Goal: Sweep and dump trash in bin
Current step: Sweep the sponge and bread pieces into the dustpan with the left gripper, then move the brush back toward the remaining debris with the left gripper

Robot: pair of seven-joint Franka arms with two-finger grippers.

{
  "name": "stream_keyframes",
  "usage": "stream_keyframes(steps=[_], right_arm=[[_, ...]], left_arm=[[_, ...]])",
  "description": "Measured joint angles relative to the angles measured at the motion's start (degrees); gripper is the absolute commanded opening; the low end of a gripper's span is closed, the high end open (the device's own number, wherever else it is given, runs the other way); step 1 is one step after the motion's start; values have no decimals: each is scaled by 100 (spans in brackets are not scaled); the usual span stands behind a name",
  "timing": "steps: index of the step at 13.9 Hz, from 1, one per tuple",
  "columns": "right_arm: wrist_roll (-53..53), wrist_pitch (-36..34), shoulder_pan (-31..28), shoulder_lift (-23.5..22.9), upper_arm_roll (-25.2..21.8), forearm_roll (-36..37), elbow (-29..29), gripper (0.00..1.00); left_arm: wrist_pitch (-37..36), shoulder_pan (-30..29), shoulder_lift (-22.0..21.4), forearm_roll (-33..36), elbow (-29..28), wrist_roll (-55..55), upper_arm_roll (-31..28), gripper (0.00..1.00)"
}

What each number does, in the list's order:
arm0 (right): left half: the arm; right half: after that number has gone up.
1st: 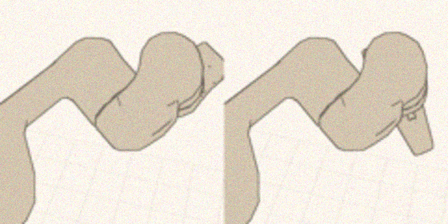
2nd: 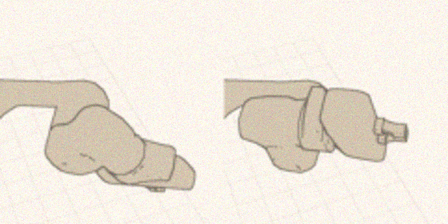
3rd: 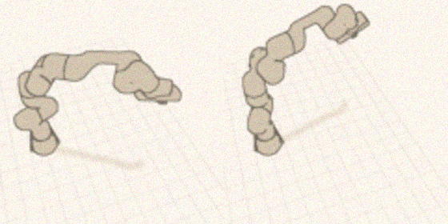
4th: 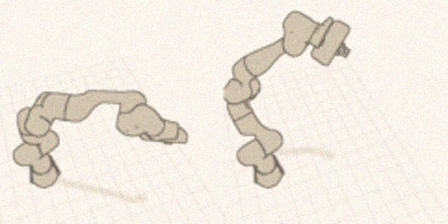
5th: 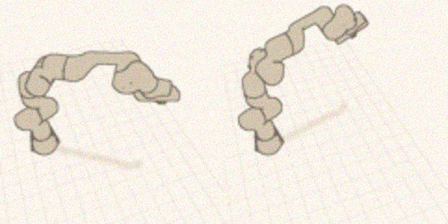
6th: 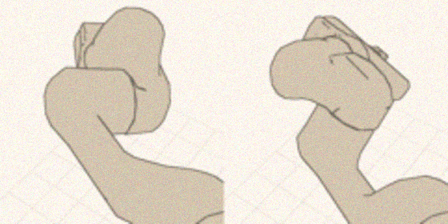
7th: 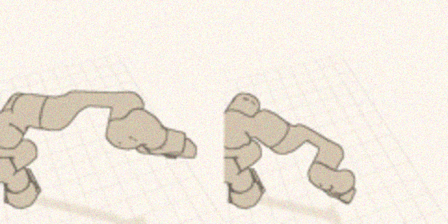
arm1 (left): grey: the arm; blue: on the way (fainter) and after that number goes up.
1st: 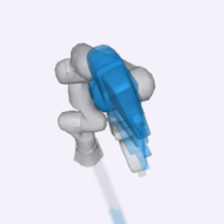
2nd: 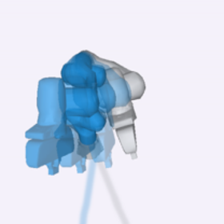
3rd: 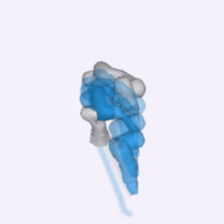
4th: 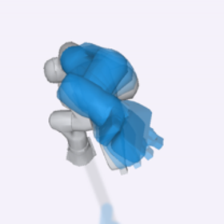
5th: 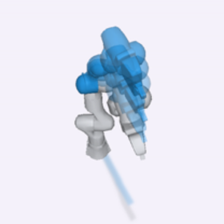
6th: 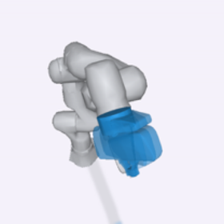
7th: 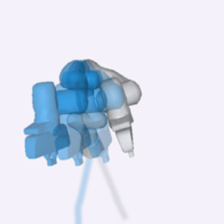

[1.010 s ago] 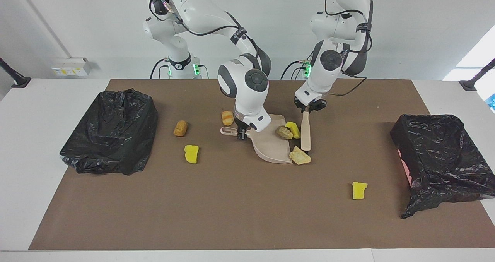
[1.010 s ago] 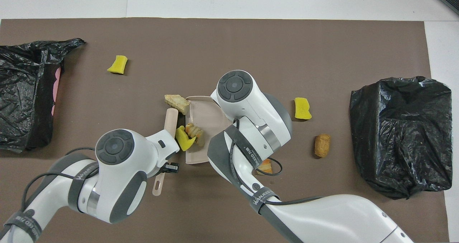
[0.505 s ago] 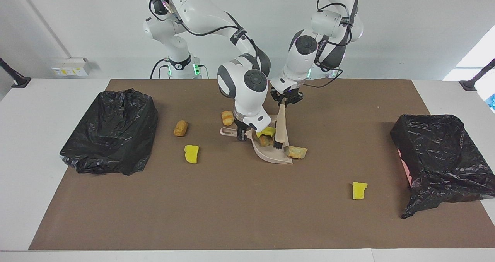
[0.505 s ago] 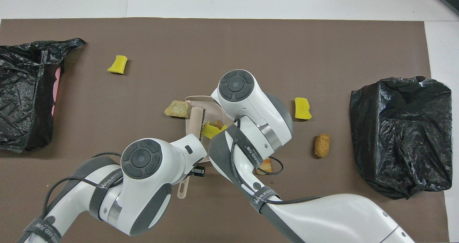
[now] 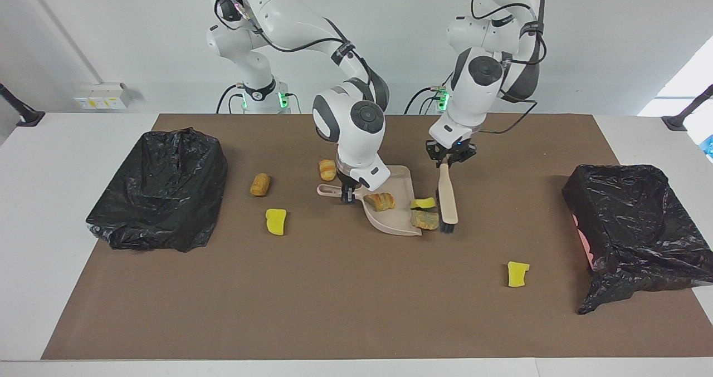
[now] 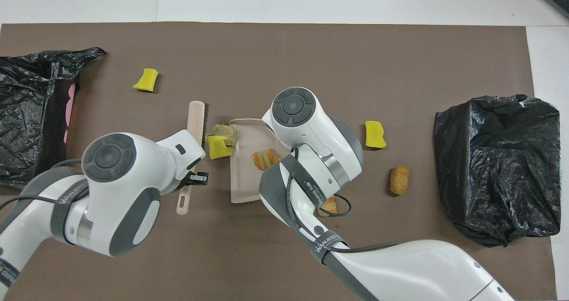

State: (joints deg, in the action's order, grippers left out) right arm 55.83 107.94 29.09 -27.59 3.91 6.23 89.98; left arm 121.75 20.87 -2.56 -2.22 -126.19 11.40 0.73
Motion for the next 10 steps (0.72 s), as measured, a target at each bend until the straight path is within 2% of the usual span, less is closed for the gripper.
stream_keyframes(steps=[4, 6, 8, 10], right_arm=[[0, 1, 0, 0, 0, 0, 1, 0], [0, 6, 0, 0, 1, 0, 2, 0], [0, 10, 0, 0, 1, 0, 3, 0], [0, 11, 0, 0, 1, 0, 4, 0]], left_arm=[[1, -1023, 358, 146, 413, -1018, -27, 0], [-2, -1414, 534, 520, 626, -1399, -28, 0], [-3, -1749, 865, 760, 918, -1765, -30, 0], [3, -1931, 1402, 954, 1427, -2004, -31, 0]])
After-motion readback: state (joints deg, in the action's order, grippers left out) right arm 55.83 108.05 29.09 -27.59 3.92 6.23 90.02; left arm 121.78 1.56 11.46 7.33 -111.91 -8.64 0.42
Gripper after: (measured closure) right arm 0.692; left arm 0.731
